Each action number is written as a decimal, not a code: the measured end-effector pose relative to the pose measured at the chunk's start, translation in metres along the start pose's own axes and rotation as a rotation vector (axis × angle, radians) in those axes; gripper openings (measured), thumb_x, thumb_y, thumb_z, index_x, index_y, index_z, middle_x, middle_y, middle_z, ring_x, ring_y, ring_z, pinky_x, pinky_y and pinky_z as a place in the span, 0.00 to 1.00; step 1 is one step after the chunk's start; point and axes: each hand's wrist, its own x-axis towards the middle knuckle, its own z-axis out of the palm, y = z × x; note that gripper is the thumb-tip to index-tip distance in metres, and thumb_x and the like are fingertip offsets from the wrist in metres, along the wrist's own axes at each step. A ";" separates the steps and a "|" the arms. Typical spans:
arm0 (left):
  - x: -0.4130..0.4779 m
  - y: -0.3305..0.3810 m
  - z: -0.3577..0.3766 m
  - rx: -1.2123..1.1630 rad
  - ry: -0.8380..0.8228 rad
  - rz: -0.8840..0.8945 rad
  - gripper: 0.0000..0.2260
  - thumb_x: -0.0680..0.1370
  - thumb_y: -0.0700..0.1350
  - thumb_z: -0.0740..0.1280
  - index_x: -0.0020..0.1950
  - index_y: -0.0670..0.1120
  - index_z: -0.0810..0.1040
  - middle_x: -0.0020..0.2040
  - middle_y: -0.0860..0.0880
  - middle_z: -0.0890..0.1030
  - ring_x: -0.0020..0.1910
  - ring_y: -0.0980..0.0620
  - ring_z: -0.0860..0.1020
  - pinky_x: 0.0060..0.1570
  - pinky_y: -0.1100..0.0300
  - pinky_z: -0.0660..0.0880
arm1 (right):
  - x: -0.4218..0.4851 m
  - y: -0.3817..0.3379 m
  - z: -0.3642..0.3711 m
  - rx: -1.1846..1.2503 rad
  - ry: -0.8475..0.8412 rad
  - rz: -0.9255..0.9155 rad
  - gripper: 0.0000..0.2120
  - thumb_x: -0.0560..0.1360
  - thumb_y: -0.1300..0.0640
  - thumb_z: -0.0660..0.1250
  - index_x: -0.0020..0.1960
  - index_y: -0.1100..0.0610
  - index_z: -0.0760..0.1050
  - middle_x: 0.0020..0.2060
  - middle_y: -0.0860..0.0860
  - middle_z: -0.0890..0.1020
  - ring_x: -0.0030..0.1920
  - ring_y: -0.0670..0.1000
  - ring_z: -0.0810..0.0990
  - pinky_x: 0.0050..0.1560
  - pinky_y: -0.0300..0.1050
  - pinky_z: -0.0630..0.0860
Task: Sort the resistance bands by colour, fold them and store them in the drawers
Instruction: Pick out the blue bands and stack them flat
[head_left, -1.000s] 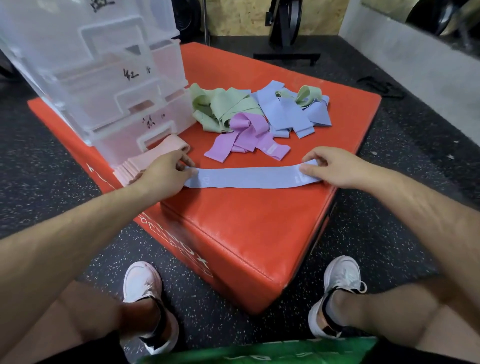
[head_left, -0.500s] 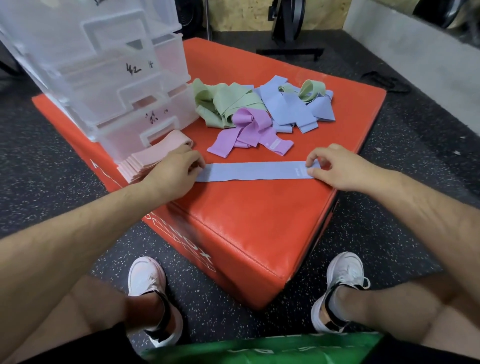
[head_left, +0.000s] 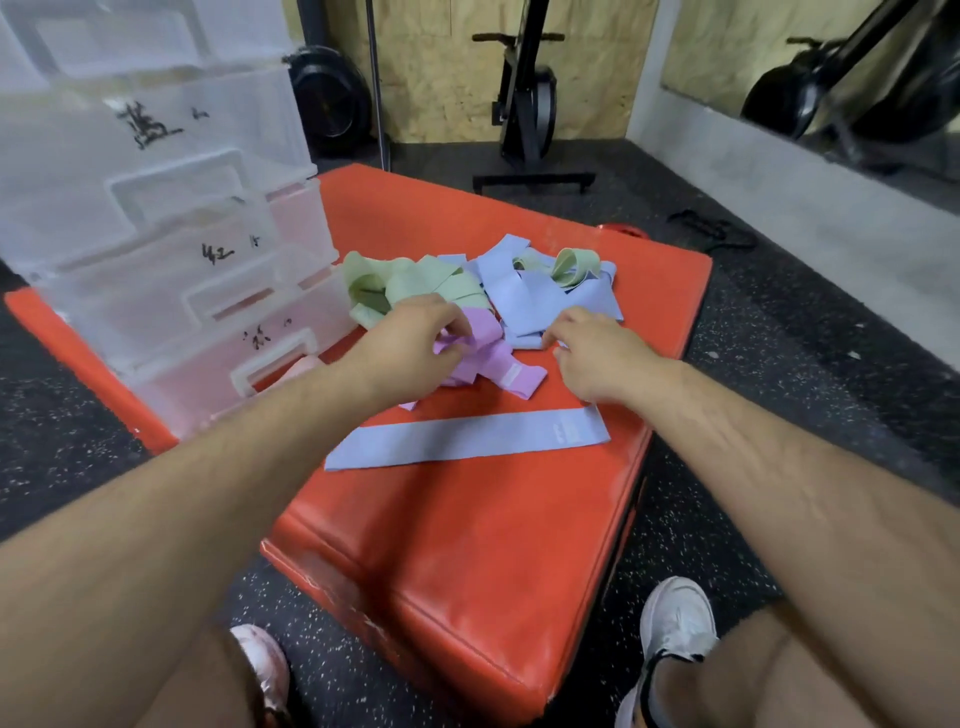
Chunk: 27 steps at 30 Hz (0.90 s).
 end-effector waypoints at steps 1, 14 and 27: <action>0.010 0.003 0.004 0.002 -0.006 -0.008 0.08 0.76 0.41 0.69 0.54 0.44 0.81 0.50 0.45 0.79 0.50 0.47 0.75 0.53 0.53 0.73 | 0.007 -0.001 -0.001 -0.007 -0.013 0.003 0.16 0.81 0.57 0.57 0.65 0.49 0.74 0.67 0.49 0.70 0.64 0.58 0.70 0.63 0.56 0.72; 0.070 0.016 0.056 0.161 -0.210 -0.041 0.16 0.77 0.47 0.64 0.65 0.51 0.76 0.64 0.52 0.75 0.65 0.48 0.69 0.62 0.54 0.66 | 0.056 0.013 0.014 -0.026 -0.222 0.122 0.28 0.66 0.49 0.50 0.63 0.45 0.73 0.65 0.51 0.74 0.54 0.55 0.71 0.53 0.55 0.75; 0.072 0.027 0.021 -0.050 0.111 -0.032 0.10 0.78 0.50 0.68 0.57 0.48 0.80 0.48 0.47 0.76 0.50 0.46 0.75 0.51 0.52 0.73 | 0.025 -0.007 -0.044 0.310 0.267 -0.277 0.14 0.75 0.62 0.62 0.51 0.51 0.85 0.52 0.43 0.85 0.55 0.49 0.76 0.62 0.40 0.65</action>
